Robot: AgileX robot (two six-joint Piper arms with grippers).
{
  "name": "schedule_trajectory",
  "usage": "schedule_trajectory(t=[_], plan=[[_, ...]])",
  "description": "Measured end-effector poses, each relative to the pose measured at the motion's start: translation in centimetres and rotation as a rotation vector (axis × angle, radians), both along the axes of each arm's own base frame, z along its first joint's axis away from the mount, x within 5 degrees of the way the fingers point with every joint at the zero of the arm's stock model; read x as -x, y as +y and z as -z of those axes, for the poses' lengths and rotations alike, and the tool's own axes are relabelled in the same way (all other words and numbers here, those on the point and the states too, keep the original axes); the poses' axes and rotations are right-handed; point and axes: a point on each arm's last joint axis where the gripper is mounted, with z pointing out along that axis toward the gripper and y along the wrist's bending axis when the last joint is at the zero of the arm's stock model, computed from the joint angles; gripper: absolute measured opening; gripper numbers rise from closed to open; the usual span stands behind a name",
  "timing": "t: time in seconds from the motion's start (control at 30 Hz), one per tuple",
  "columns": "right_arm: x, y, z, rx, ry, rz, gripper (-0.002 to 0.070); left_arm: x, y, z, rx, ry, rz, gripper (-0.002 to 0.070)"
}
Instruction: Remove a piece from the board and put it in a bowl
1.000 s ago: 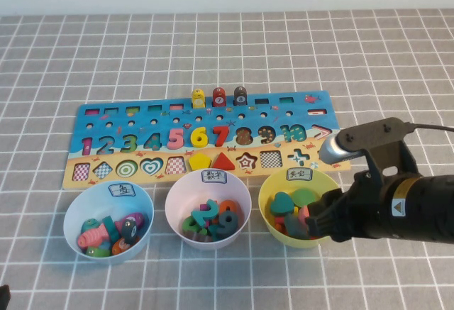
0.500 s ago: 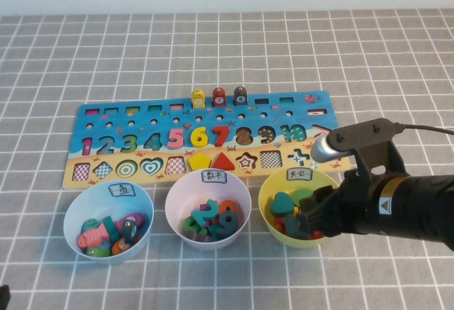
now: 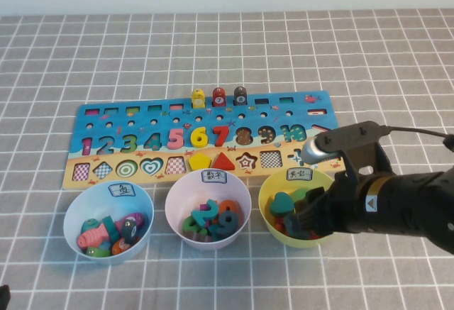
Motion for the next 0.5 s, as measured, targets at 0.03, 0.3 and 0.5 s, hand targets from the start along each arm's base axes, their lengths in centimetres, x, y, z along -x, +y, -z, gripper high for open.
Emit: schedule_trajectory(t=[0.03,0.3,0.5], plan=[[-0.16,0.13,-0.09,0.000,0.000,0.000,0.0276,0.00,0.00,0.00,0.000,0.000,0.000,-0.0001],[-0.79,0.64,-0.12,0.009,0.010,-0.002,0.0317,0.00,0.00,0.00,0.000,0.000,0.000,-0.0001],[-0.77,0.62,-0.01,0.015,0.017,-0.003,0.0353,0.00,0.00,0.00,0.000,0.000,0.000,0.0000]])
